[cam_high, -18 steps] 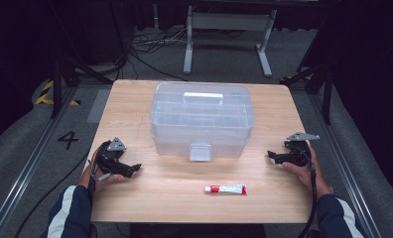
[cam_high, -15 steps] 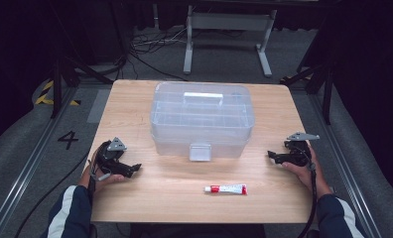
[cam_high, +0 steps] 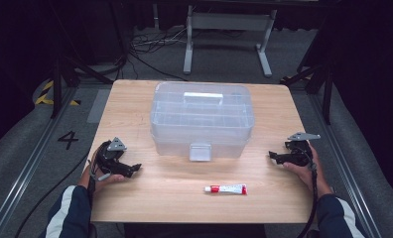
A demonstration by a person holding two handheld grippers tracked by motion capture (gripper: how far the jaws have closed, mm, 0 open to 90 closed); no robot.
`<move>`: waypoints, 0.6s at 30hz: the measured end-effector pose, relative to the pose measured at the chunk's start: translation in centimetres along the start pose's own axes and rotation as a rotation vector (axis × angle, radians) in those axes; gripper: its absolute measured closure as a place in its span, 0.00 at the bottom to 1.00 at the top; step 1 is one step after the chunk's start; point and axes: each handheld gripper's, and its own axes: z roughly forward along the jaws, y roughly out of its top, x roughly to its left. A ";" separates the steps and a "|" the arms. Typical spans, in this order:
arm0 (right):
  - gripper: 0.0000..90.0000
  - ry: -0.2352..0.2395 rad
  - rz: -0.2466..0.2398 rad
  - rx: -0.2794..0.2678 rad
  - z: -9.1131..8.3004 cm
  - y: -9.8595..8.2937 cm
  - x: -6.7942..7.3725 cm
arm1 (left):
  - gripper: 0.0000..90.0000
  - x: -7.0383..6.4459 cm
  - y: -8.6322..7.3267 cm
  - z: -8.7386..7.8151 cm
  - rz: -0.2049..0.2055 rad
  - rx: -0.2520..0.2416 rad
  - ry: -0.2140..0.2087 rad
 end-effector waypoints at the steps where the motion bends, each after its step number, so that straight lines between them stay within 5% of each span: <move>1: 0.18 0.004 -0.005 0.005 0.0 0.1 0.0 | 0.00 0.0 0.0 0.0 0.000 0.000 0.000; 13: 0.27 0.049 -0.053 -0.022 -1.4 0.9 0.6 | 0.00 0.0 0.0 0.0 0.000 0.000 0.001; 18: 0.28 0.045 -0.056 -0.080 -2.9 1.9 0.9 | 0.00 0.0 0.0 0.0 0.000 0.000 0.001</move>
